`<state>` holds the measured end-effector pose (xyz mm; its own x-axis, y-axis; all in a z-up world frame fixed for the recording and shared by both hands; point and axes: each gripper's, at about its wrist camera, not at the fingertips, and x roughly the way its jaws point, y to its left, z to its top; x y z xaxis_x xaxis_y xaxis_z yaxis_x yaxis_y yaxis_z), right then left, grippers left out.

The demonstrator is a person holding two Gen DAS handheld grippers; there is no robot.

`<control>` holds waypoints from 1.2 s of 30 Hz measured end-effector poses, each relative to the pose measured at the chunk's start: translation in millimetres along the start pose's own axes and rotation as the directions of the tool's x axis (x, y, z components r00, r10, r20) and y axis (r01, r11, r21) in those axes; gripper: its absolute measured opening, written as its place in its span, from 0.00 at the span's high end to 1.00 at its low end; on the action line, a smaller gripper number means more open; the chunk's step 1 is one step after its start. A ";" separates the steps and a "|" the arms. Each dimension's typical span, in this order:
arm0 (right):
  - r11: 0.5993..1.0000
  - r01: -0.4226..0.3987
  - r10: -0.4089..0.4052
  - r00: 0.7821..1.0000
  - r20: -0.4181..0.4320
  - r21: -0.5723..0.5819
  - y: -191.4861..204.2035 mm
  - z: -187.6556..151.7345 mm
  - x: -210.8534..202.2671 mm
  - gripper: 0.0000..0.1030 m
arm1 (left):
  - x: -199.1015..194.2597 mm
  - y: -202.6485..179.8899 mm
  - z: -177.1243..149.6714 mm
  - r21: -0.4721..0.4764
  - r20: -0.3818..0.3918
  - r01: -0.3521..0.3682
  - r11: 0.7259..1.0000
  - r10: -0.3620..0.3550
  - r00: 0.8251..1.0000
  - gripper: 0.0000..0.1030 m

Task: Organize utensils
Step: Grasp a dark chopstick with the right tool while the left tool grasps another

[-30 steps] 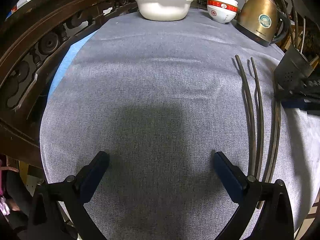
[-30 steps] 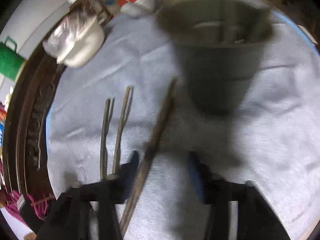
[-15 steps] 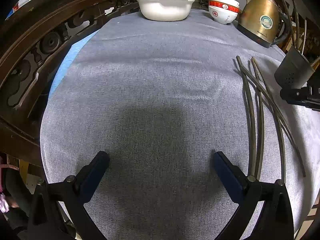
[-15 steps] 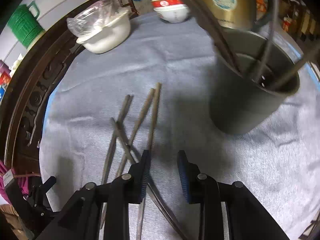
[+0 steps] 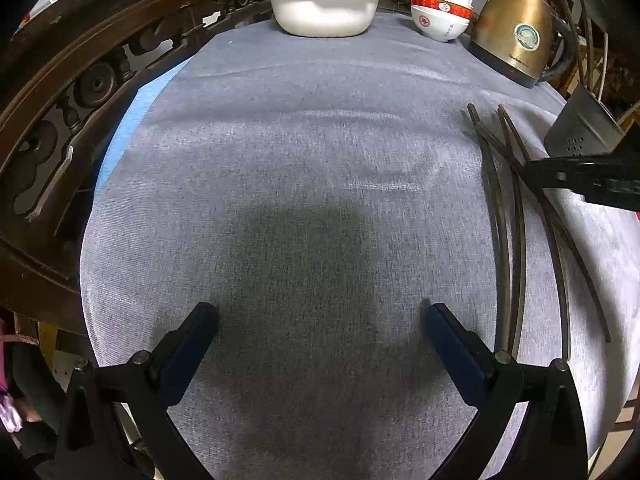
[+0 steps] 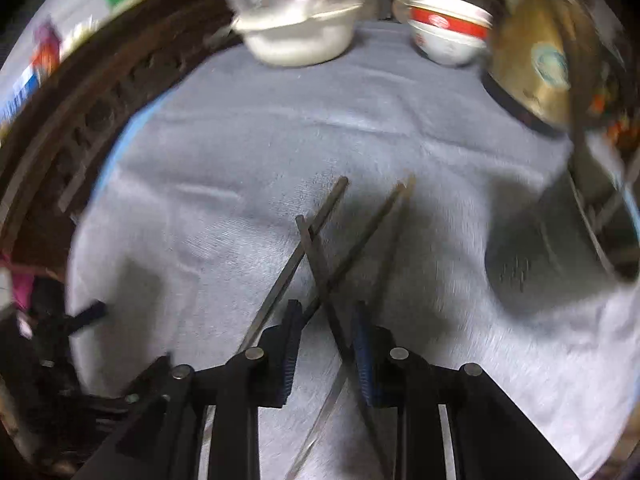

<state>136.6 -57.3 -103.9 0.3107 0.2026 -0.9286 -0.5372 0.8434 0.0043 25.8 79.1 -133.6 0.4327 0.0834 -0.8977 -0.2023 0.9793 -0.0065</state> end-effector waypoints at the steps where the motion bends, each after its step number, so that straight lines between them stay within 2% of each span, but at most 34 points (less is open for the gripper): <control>1: 1.000 0.007 -0.007 1.000 -0.017 -0.011 0.5 1.9 3.1 0.83 | -0.2 0.5 -0.6 0.004 0.001 0.002 1.000 -0.002 1.000 0.00; 4: 1.000 0.002 -0.003 0.999 -0.054 -0.025 1.6 9.2 8.6 0.90 | 0.1 1.7 -0.9 0.009 0.003 0.004 1.000 -0.004 1.000 0.00; 7: 0.997 -0.070 0.071 0.994 -0.087 0.012 -3.9 12.4 10.4 0.94 | 0.8 1.0 -0.3 0.008 -0.003 0.003 1.000 -0.003 1.000 0.00; 12: 0.981 -0.147 0.152 0.988 -0.028 0.130 -28.1 1.3 -1.0 0.94 | 1.4 -0.5 0.7 0.005 -0.003 0.000 1.000 0.000 1.000 0.00; 16: 0.974 -0.135 0.135 0.991 0.014 0.184 -50.8 -18.2 -21.5 0.94 | 2.7 -0.8 3.6 0.001 -0.022 -0.001 1.000 0.001 1.000 0.00; 19: 0.970 -0.102 0.102 0.995 0.012 0.220 -73.8 -30.0 -27.3 0.94 | 3.6 -0.1 8.5 -0.012 -0.042 0.005 1.000 -0.005 0.999 0.00; 24: 0.964 -0.085 0.092 0.996 -0.018 0.253 -89.8 -31.1 -11.4 0.94 | 3.7 -4.7 34.6 -0.055 -0.056 0.074 0.996 -0.077 0.995 0.00; 27: 0.963 -0.080 0.098 0.993 -0.058 0.258 -93.3 -31.1 3.3 0.91 | 1.7 -16.4 56.6 -0.035 -0.054 0.081 0.996 -0.083 0.995 0.00; 31: 0.959 -0.096 0.111 0.993 -0.041 0.267 -102.0 -38.5 2.2 0.91 | 3.9 -46.6 94.7 0.020 -0.062 0.096 0.995 -0.095 0.994 0.01; 36: 0.954 -0.120 0.133 0.991 -0.029 0.274 -112.1 -41.2 -2.0 0.91 | 25.6 -75.3 121.8 0.069 -0.140 0.104 0.992 -0.093 0.986 0.20</control>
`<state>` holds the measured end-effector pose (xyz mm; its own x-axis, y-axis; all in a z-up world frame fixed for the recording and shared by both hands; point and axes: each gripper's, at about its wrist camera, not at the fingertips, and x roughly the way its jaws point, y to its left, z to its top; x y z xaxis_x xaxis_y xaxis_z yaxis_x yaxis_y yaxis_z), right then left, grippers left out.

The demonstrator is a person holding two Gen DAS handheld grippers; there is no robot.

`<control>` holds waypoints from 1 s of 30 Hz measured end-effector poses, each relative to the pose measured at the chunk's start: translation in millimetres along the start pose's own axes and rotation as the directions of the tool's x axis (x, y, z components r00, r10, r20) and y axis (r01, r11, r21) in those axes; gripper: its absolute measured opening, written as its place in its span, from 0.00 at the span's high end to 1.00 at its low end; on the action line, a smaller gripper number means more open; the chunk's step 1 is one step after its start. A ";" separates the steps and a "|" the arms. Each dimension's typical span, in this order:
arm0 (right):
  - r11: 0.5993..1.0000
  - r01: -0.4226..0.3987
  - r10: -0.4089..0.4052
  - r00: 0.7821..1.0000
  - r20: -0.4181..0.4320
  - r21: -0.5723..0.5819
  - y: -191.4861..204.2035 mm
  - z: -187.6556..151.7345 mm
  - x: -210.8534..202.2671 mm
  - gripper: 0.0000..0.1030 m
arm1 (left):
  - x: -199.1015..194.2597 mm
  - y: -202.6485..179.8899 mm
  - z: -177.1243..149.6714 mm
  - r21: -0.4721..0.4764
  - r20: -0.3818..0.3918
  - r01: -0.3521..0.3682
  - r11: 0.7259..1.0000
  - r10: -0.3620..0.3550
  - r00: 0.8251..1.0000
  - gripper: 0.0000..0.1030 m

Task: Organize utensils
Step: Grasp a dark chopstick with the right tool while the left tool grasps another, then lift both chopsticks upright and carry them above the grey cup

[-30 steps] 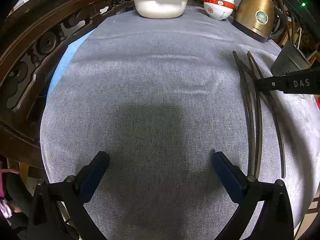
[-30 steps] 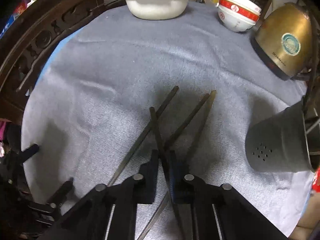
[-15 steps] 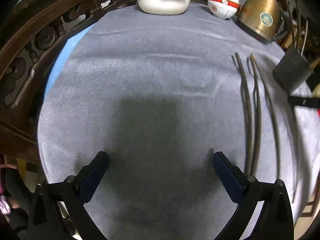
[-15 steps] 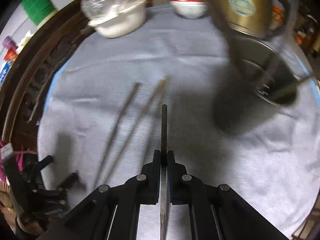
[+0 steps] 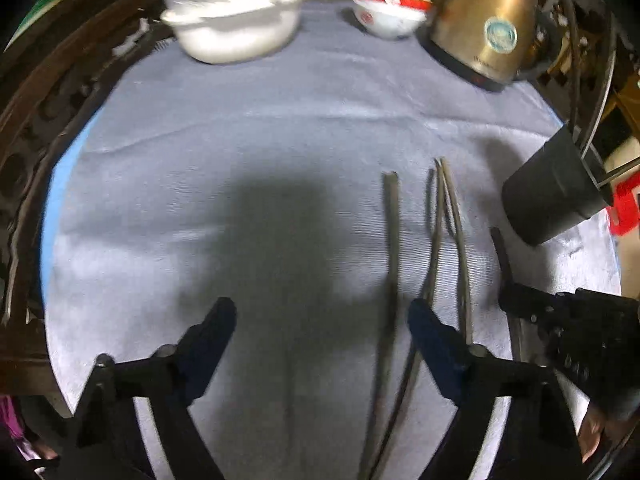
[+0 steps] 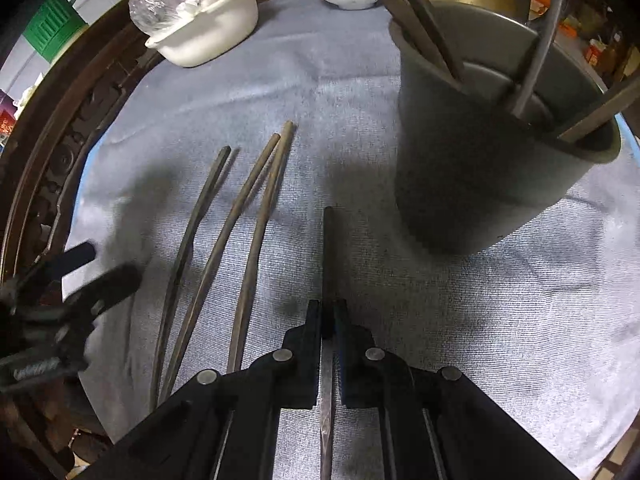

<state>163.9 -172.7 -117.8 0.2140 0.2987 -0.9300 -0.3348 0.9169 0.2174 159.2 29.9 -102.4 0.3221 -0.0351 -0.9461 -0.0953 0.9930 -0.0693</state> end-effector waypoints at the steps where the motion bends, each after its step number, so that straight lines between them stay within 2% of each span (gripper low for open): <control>1: 1.000 -0.002 0.002 1.000 0.000 -0.001 -1.7 -0.3 -1.0 0.91 | 4.1 -3.6 0.4 0.003 -0.018 -0.001 1.000 0.002 1.000 0.21; 4: 1.000 -0.002 0.002 1.000 0.001 -0.010 -6.8 -2.8 -9.2 0.91 | 11.7 -10.5 0.0 0.014 -0.039 -0.002 1.000 0.002 0.999 0.32; 6: 1.000 0.002 -0.002 1.000 -0.002 -0.017 -7.6 -1.5 -9.8 0.91 | 17.8 -11.8 0.9 0.019 -0.059 0.009 1.000 -0.008 0.998 0.47; 7: 1.000 0.004 -0.004 1.000 -0.003 -0.020 -7.4 -1.7 -10.6 0.91 | 18.6 -12.1 1.2 0.023 -0.055 0.000 1.000 0.002 0.998 0.50; 8: 1.000 0.006 -0.006 1.000 -0.006 -0.021 -7.2 -1.4 -11.4 0.91 | 18.4 -12.9 1.5 0.034 -0.043 -0.019 0.999 0.020 0.999 0.63; 9: 1.000 0.009 -0.009 1.000 -0.009 -0.023 -5.2 -0.4 -10.0 0.91 | 18.1 -13.0 1.9 0.043 -0.041 -0.042 0.998 0.044 0.998 0.85; 10: 1.000 0.012 -0.013 1.000 -0.012 -0.025 -0.5 -1.1 -6.9 0.91 | 17.8 -11.0 2.0 0.040 -0.046 -0.035 0.999 0.037 0.998 0.92; 11: 0.999 0.016 -0.017 1.000 -0.015 -0.028 0.3 -0.7 -6.9 0.91 | 17.9 -6.2 1.8 0.019 -0.064 0.002 1.000 -0.001 0.998 0.94; 12: 0.999 0.019 -0.019 1.000 -0.017 -0.030 4.9 0.7 -3.5 0.92 | 17.0 -0.9 0.2 0.004 -0.072 0.027 1.000 -0.027 0.997 0.94; 17: 1.000 0.012 -0.013 0.999 -0.040 -0.023 9.7 -0.7 2.2 0.93 | 4.5 31.9 -30.0 -0.010 -0.075 0.057 0.998 -0.058 0.996 0.95; 20: 0.999 0.010 -0.012 0.998 -0.061 -0.031 12.6 -3.6 3.8 0.91 | 0.2 47.4 -41.5 -0.053 -0.084 0.105 0.993 -0.110 0.990 0.95; 22: 0.999 0.014 -0.017 0.997 -0.072 -0.040 15.4 -3.1 4.8 0.91 | 0.2 50.1 -38.4 -0.067 -0.086 0.131 0.989 -0.137 0.987 0.87; 24: 0.999 0.019 -0.021 0.995 -0.092 -0.027 15.9 1.2 5.8 0.91 | -2.4 49.4 -29.1 -0.066 -0.076 0.126 0.990 -0.131 0.989 0.68; 26: 0.999 0.038 -0.040 0.995 -0.089 -0.024 15.3 0.3 3.8 0.91 | -8.9 49.1 -18.2 -0.052 -0.051 0.111 0.992 -0.114 0.992 0.67; 30: 0.998 0.063 -0.064 0.993 -0.098 -0.010 17.9 7.6 9.5 0.91 | -0.9 28.7 -4.1 -0.004 -0.083 0.086 0.996 -0.086 0.993 0.67</control>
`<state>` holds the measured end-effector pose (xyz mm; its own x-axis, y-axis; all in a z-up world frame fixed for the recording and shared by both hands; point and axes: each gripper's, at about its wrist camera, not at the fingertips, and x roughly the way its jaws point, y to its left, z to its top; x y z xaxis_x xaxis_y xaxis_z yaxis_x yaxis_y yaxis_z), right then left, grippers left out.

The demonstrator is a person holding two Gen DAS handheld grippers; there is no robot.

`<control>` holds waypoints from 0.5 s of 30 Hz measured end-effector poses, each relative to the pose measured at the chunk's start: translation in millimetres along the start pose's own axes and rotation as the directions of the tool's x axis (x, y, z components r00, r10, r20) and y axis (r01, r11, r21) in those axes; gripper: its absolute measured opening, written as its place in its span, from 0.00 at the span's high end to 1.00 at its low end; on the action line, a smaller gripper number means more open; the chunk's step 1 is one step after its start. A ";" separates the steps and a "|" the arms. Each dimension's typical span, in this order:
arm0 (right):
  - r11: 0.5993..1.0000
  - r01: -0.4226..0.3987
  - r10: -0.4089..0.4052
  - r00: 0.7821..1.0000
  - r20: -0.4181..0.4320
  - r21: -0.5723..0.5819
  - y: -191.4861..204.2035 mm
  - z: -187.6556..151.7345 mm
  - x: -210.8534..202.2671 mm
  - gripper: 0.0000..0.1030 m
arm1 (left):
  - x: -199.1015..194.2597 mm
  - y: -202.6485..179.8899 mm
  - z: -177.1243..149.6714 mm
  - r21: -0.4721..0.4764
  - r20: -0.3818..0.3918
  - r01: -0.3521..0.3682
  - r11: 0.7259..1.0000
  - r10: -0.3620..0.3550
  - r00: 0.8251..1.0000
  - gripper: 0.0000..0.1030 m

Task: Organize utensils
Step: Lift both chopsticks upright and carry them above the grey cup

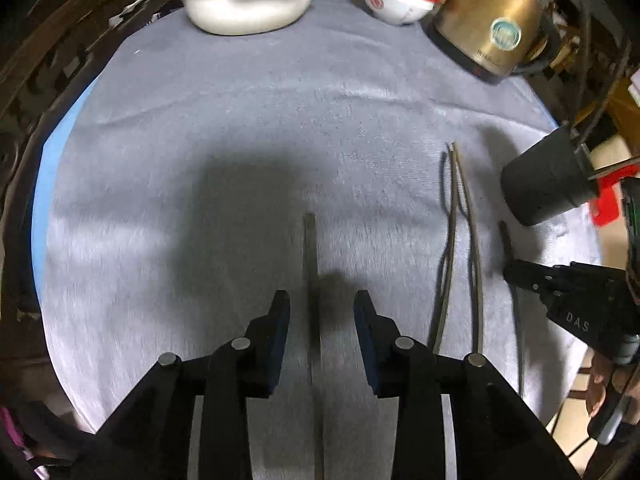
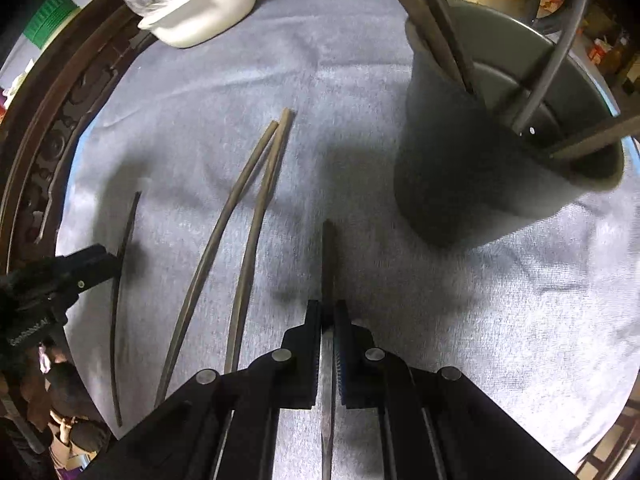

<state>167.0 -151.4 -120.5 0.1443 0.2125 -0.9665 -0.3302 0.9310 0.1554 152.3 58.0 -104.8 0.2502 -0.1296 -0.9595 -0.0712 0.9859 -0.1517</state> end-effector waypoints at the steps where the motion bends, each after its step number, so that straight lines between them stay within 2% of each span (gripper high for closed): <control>1: 1.000 0.005 -0.005 1.000 0.004 0.002 1.0 1.7 0.5 0.91 | 6.3 -3.3 5.0 0.005 -0.016 -0.012 1.000 0.012 1.000 0.67; 3: 1.000 0.013 -0.013 1.000 -0.009 0.002 3.1 3.8 0.7 0.91 | 19.7 -5.0 11.9 0.013 -0.066 -0.024 1.000 0.025 0.998 0.69; 4: 1.000 0.018 -0.018 1.000 -0.019 -0.006 4.6 4.8 1.2 0.91 | 19.3 -9.3 14.4 0.017 -0.038 -0.032 0.999 0.033 0.999 0.70; 5: 1.000 0.022 -0.023 0.999 -0.029 -0.012 5.3 6.3 0.9 0.91 | 20.8 -11.1 15.8 0.028 -0.052 -0.049 0.998 0.051 0.997 0.88; 6: 0.999 0.028 -0.029 0.999 -0.037 -0.020 7.1 7.6 2.5 0.91 | 22.3 -10.4 16.2 0.032 -0.059 -0.055 0.998 0.057 0.997 0.95; 11: 0.994 0.080 -0.083 0.996 -0.038 -0.078 25.1 11.8 6.0 0.92 | 25.9 -3.1 17.2 0.025 -0.067 -0.004 1.000 0.005 0.998 0.95; 15: 0.996 0.067 -0.067 0.998 0.004 -0.053 24.4 -5.9 -2.9 0.94 | 13.3 16.1 -0.4 -0.025 -0.034 0.026 0.999 -0.027 0.999 0.95</control>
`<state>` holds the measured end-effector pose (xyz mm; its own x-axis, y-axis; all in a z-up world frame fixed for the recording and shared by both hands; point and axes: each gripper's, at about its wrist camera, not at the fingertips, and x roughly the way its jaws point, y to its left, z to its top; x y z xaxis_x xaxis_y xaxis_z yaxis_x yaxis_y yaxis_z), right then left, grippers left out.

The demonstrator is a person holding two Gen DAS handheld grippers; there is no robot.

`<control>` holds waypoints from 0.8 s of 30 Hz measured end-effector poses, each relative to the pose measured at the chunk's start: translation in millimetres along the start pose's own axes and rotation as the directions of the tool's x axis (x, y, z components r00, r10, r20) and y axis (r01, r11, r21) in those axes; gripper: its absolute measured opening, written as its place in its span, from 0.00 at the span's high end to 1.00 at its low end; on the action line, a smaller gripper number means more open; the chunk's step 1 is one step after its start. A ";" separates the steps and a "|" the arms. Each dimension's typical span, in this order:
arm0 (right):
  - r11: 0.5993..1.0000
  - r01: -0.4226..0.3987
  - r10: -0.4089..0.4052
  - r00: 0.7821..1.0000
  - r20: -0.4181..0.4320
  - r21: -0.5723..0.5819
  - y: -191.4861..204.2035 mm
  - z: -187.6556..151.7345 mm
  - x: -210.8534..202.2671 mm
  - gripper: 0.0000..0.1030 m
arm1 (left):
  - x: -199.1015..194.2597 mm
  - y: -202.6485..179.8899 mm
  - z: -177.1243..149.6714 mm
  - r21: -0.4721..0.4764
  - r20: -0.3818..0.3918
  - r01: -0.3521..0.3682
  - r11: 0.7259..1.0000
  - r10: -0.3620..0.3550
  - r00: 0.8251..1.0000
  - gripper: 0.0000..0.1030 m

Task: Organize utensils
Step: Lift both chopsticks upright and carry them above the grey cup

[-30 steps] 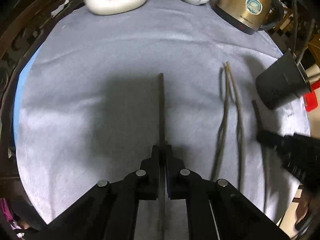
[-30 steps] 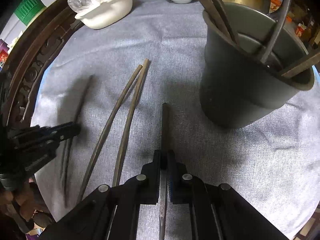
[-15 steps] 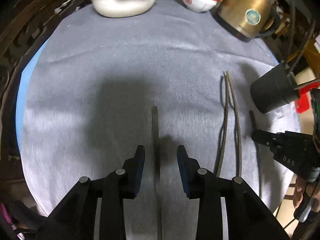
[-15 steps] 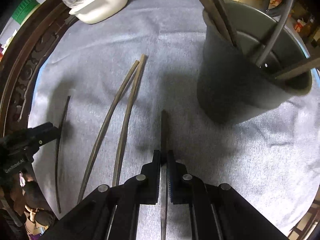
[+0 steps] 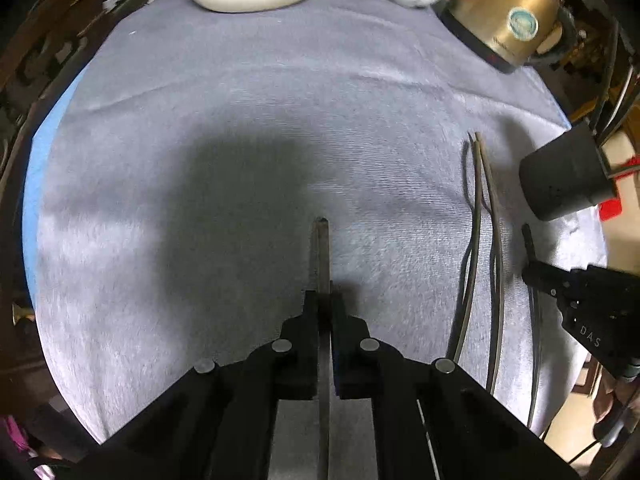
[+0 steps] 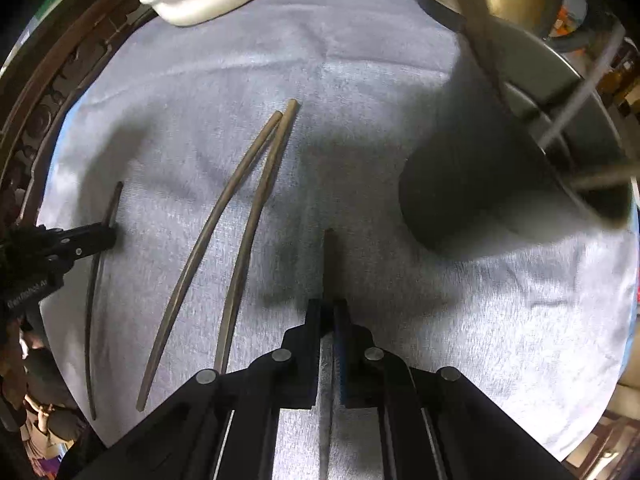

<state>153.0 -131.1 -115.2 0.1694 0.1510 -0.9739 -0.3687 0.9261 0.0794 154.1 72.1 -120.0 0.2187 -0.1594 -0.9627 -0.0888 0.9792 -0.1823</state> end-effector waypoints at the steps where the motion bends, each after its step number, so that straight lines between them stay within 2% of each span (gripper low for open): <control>1: 1.000 -0.005 0.005 1.000 0.026 0.009 -1.9 -7.2 -4.4 0.94 | -6.6 6.8 -7.4 -0.009 0.017 0.010 1.000 -0.010 1.000 0.95; 4: 0.997 -0.050 0.043 0.991 0.127 0.055 -8.2 -29.5 -30.9 0.94 | -34.2 19.7 -27.4 -0.040 0.104 0.042 0.998 -0.038 0.994 0.95; 7: 0.990 -0.081 0.050 0.967 0.249 0.116 -21.9 -50.4 -63.7 0.94 | -65.9 27.9 -41.0 -0.076 0.234 0.086 0.993 -0.066 0.970 0.95; 8: 0.985 -0.099 0.050 0.949 0.312 0.142 -28.0 -58.6 -80.1 0.94 | -75.5 29.1 -44.1 -0.086 0.273 0.084 0.993 -0.058 0.960 0.95; 10: 0.976 -0.119 0.034 0.909 0.415 0.183 -39.6 -71.5 -108.6 0.94 | -99.7 31.2 -49.4 -0.096 0.375 0.097 0.991 -0.054 0.925 0.95; 12: 0.966 -0.128 -0.011 0.848 0.531 0.225 -47.9 -83.2 -139.9 0.94 | -122.6 28.9 -58.5 -0.101 0.482 0.099 0.990 -0.039 0.875 0.95; 13: 0.963 -0.122 -0.036 0.823 0.566 0.240 -51.1 -86.0 -149.1 0.94 | -134.7 24.2 -63.9 -0.100 0.556 0.095 0.990 -0.024 0.831 0.95; 14: 0.958 -0.119 -0.071 0.782 0.619 0.260 -53.3 -91.6 -160.9 0.94 | -142.2 23.9 -64.1 -0.099 0.587 0.093 0.991 -0.018 0.809 0.95; 15: 0.952 -0.131 -0.087 0.751 0.654 0.277 -56.7 -94.6 -168.4 0.94 | -147.9 17.7 -68.6 -0.095 0.632 0.087 0.992 -0.008 0.775 0.95; 16: 0.947 -0.132 -0.108 0.729 0.675 0.294 -60.1 -97.7 -174.0 0.94 | -155.1 16.1 -62.5 -0.093 0.651 0.085 0.992 -0.004 0.759 0.95; 17: 0.944 -0.120 -0.136 0.704 0.697 0.306 -59.2 -100.8 -177.3 0.94 | -157.1 13.5 -65.0 -0.089 0.685 0.080 0.993 0.002 0.729 0.95; 18: 0.944 -0.110 -0.155 0.686 0.711 0.312 -59.7 -101.3 -179.1 0.94 | -158.0 8.4 -68.2 -0.085 0.716 0.068 0.994 0.013 0.698 0.95; 19: 0.942 -0.103 -0.172 0.671 0.722 0.320 -59.1 -101.2 -182.0 0.94 | -160.0 9.7 -60.6 -0.088 0.737 0.054 0.995 0.028 0.675 0.95; 21: 0.939 -0.095 -0.195 0.644 0.739 0.331 -56.0 -98.6 -177.7 0.94 | -161.2 9.4 -59.7 -0.100 0.772 0.039 0.994 0.052 0.634 0.95; 24: 0.945 -0.054 -0.222 0.619 0.753 0.323 -46.8 -100.5 -173.7 0.94 | -161.1 7.9 -61.2 -0.121 0.810 0.000 0.993 0.099 0.578 0.95</control>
<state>48.9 -235.4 28.9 0.8751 0.1482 -0.4607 -0.0621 0.9785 0.1968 58.6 97.8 21.4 0.9046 0.1059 -0.4129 -0.2058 0.9568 -0.2054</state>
